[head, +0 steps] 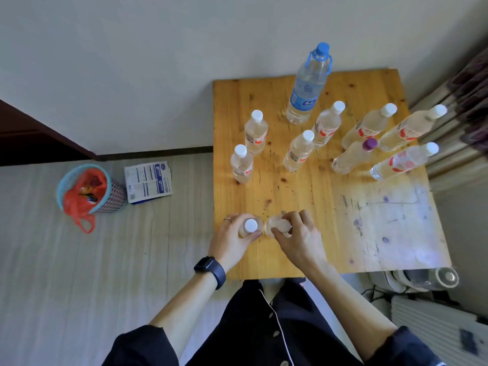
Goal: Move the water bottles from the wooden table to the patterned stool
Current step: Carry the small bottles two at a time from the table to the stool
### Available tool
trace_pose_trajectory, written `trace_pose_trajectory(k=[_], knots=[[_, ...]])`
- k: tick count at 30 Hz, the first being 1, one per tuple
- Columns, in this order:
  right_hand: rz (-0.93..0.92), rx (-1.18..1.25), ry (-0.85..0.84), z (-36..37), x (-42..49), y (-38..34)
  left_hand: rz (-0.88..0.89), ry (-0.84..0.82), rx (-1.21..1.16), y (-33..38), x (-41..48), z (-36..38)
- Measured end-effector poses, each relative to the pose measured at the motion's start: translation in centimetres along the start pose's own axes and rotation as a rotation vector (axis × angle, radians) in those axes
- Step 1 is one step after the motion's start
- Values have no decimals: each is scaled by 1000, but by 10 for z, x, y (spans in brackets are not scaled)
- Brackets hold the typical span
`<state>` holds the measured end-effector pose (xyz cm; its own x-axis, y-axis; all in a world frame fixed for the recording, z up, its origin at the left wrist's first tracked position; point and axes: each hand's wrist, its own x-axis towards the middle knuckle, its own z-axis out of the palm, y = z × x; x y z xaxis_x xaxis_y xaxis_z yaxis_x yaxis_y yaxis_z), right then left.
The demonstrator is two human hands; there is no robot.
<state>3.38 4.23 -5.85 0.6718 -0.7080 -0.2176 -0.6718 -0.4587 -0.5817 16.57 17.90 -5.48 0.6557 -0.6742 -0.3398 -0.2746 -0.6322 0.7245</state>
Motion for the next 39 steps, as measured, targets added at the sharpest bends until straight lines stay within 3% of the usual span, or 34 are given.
trace_pose_trajectory(k=[5, 9, 15, 24, 33, 39], knots=[[61, 50, -67, 4, 4, 10, 3, 51, -43, -3, -4, 12], [74, 152, -235, 6, 17, 16, -116, 1, -150, -3, 2, 24], [84, 241, -307, 19, 32, 17, -233, 9, -244, -4, 26, 39], [87, 300, -136, 39, 21, 22, -83, -1, -1, -23, 33, 37], [231, 366, -75, 24, -22, 39, 18, -70, 156, 0, 40, 33], [521, 465, 205, 0, -148, 90, 191, -364, 379, 36, 12, 84]])
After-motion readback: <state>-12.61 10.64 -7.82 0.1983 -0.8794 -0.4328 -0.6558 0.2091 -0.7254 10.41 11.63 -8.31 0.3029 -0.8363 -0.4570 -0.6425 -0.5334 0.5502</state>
